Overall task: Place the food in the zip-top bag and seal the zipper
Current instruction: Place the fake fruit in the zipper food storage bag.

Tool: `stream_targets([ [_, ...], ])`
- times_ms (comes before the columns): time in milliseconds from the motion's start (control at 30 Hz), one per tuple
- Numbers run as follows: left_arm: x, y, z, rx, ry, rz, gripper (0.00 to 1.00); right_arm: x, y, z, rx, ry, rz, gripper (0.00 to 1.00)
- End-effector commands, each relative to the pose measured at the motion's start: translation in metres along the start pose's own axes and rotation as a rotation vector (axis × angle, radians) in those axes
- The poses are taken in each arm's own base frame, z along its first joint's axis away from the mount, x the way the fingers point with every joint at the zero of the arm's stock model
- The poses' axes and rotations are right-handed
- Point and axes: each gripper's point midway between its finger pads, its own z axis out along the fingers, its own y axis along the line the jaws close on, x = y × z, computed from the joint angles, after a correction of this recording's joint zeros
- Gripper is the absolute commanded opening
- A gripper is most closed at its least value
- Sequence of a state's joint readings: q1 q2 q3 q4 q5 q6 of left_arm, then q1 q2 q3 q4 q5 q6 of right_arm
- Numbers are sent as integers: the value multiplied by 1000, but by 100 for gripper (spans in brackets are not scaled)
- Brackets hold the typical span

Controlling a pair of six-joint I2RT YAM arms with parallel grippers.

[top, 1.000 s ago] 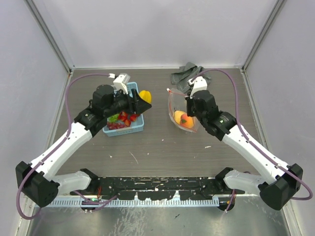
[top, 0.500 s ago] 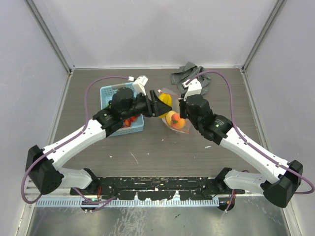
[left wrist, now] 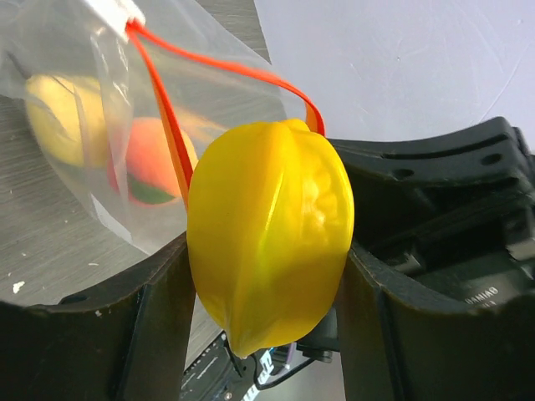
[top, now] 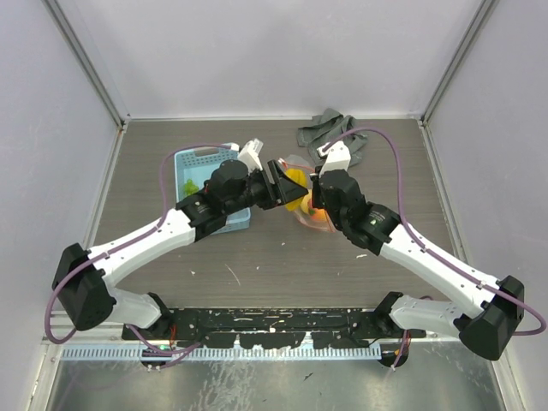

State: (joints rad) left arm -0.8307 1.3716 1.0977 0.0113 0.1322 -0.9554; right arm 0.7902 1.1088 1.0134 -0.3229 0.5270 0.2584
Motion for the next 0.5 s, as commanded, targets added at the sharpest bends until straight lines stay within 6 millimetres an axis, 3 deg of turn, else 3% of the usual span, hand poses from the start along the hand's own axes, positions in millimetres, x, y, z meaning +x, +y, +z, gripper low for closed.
stream_targets([
  [0,-26,-43,-24,122,-122,-6,8,-17,-2,0,28,-80,63,0],
  [233,-18,-55,-25,166,-102,-44,8,-15,-2,3,36,-87,87,0],
  [467,-11,-37,-7,108,-95,-123,7,-16,-3,1,40,-96,104,0],
])
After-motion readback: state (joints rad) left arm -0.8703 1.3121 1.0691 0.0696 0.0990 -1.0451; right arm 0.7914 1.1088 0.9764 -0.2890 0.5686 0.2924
